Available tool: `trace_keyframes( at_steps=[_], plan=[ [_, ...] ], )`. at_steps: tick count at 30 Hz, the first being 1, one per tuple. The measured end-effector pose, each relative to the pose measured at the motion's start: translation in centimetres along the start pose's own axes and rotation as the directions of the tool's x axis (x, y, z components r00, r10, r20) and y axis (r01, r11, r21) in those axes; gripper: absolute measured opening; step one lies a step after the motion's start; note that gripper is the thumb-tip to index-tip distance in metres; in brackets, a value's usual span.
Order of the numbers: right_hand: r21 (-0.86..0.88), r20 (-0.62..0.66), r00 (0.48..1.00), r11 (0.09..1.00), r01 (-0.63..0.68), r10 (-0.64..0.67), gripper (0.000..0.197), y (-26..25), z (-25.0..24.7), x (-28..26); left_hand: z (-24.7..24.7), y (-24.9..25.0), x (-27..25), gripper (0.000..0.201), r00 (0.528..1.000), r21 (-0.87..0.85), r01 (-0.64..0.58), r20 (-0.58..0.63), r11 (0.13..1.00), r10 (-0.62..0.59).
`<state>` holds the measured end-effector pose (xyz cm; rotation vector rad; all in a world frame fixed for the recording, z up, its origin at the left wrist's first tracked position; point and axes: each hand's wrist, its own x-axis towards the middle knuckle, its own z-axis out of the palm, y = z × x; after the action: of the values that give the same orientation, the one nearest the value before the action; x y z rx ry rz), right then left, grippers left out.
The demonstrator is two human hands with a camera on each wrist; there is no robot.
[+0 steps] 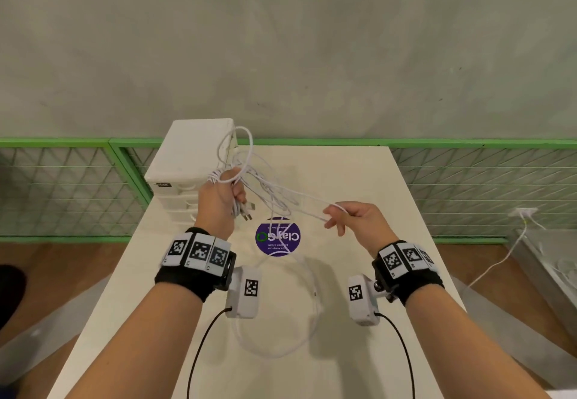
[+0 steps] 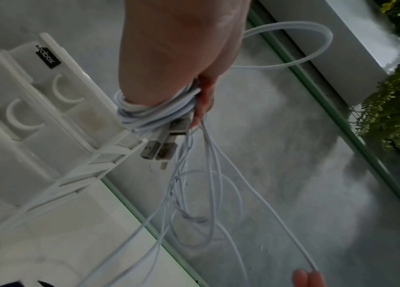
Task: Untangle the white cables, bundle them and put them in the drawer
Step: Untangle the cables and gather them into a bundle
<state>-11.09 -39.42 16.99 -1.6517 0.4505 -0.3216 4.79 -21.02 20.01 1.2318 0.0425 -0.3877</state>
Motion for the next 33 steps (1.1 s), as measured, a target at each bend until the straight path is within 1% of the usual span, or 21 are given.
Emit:
trace_keyframes(
  at_steps=[2,3,4,5,7,8,9,10,11,13,16,18,20,23,26,27,29,31,33],
  plan=[
    [0.081,-0.057,0.998,0.997,-0.016,0.021,0.011,1.1,-0.7,0.0,0.5,-0.6,-0.4,0.028,0.999,0.031,-0.008,0.038,0.999,0.007],
    [0.081,-0.075,0.997,0.996,-0.024,0.03,0.01,1.5,-1.1,0.0,0.7,-0.8,-0.6,0.029,0.998,0.048,-0.014,0.056,0.999,0.011],
    [0.049,-0.068,0.997,0.998,-0.033,0.036,0.014,1.6,-1.4,-0.1,0.9,-0.9,-0.8,0.029,0.998,0.063,-0.017,0.066,0.998,0.013],
    [0.004,-0.025,0.999,0.999,-0.048,0.048,0.02,1.7,-1.5,-0.2,1.2,-1.0,-1.0,0.028,0.997,0.075,-0.018,0.071,0.997,0.013],
    [-0.098,0.148,0.983,0.99,-0.099,0.112,0.027,1.7,-1.3,-0.2,1.7,-1.2,-1.3,0.024,0.998,0.091,-0.015,0.07,0.996,0.009],
    [-0.166,0.23,0.963,0.981,-0.104,0.141,0.024,1.5,-0.9,-0.3,2.0,-1.4,-1.5,0.023,0.997,0.095,-0.01,0.078,0.995,0.003],
    [-0.217,0.266,0.953,0.972,-0.09,0.147,0.018,1.3,-0.5,-0.3,2.3,-1.5,-1.8,0.023,0.995,0.087,-0.004,0.096,0.996,-0.005],
    [-0.224,0.272,0.953,0.972,-0.071,0.133,0.012,0.7,-0.1,-0.3,2.5,-1.7,-2.0,0.023,0.993,0.066,0.003,0.119,0.998,-0.011],
    [-0.219,0.25,0.963,0.975,-0.045,0.101,0.011,0.1,0.3,-0.2,2.7,-1.9,-2.3,0.025,0.99,0.05,0.007,0.142,0.999,-0.014],
    [-0.213,0.206,0.978,0.977,0.01,0.035,0.014,-1.3,1.1,0.3,2.9,-2.3,-2.6,0.028,0.983,0.078,-0.01,0.181,0.997,-0.004],
    [-0.222,0.254,0.967,0.973,0.064,-0.006,0.004,-2.6,2.8,1.0,3.0,-2.9,-3.1,0.031,0.973,0.142,-0.013,0.231,0.99,-0.02],
    [-0.293,0.274,0.962,0.951,0.103,-0.02,0.017,-2.6,3.8,1.4,3.0,-3.1,-3.5,0.032,0.964,0.182,-0.028,0.266,0.983,-0.022],
    [-0.324,0.26,0.965,0.937,0.127,-0.041,0.019,-2.2,4.3,1.7,3.0,-2.9,-3.8,0.029,0.957,0.184,-0.041,0.289,0.982,-0.015],
    [-0.36,0.217,0.976,0.927,0.103,-0.024,0.021,-0.9,3.8,1.9,2.5,-1.7,-3.7,0.025,0.959,0.148,-0.073,0.283,0.986,0.029],
    [-0.399,0.144,0.989,0.913,0.084,-0.028,0.014,0.8,2.8,1.3,1.7,-0.5,-3.0,0.017,0.968,0.101,-0.081,0.246,0.992,0.054],
    [-0.394,0.116,0.992,0.915,0.084,-0.041,0.011,1.2,2.5,1.1,1.6,-0.4,-2.8,0.016,0.967,0.11,-0.089,0.249,0.99,0.06],
    [-0.387,0.096,0.994,0.919,0.079,-0.045,0.012,1.9,2.0,0.8,1.3,-0.5,-2.9,0.016,0.964,0.151,-0.107,0.256,0.983,0.066],
    [-0.453,0.13,0.991,0.887,0.092,-0.037,0.009,2.2,1.8,0.7,1.3,-1.0,-3.2,0.018,0.959,0.198,-0.125,0.274,0.972,0.067],
    [-0.528,0.196,0.979,0.834,0.16,-0.064,0.009,1.9,2.2,0.7,1.5,-1.6,-3.7,0.019,0.948,0.262,-0.15,0.313,0.953,0.063]
  ],
)
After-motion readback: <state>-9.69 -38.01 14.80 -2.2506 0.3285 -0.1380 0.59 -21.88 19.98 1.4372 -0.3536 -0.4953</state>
